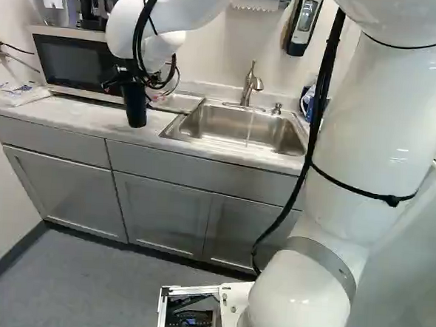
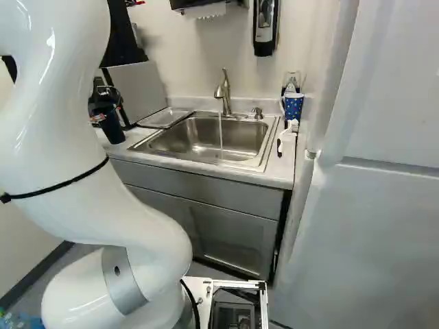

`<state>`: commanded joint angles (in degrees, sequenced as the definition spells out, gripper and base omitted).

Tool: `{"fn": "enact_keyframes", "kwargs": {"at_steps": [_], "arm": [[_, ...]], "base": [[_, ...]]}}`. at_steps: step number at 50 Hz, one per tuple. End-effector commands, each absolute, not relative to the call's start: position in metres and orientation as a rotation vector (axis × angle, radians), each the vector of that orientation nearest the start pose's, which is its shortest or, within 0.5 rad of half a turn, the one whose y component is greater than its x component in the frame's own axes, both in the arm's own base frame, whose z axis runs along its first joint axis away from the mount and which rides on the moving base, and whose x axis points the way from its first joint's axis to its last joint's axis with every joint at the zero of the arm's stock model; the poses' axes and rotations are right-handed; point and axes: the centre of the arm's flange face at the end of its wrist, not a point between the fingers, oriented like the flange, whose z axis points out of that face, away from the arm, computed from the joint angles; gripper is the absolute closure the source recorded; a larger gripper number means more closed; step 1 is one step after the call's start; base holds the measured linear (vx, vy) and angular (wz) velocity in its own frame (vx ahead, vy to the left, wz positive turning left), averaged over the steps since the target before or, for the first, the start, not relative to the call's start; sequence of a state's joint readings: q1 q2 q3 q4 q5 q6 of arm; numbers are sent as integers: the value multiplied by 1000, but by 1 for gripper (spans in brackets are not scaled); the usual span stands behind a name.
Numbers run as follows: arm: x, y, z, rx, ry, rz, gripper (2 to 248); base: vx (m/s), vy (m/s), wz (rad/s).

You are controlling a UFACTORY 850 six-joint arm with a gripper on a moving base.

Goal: Rinse the cup and place it in the tray

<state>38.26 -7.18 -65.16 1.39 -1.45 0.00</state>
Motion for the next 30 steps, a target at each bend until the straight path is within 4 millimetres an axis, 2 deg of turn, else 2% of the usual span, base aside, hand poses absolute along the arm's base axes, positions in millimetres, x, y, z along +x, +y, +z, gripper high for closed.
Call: {"fn": "enact_keyframes", "kwargs": {"at_steps": [30], "arm": [[434, 330, 575, -2382, -770, -1303, 3]], "base": [[0, 0, 0]]}}
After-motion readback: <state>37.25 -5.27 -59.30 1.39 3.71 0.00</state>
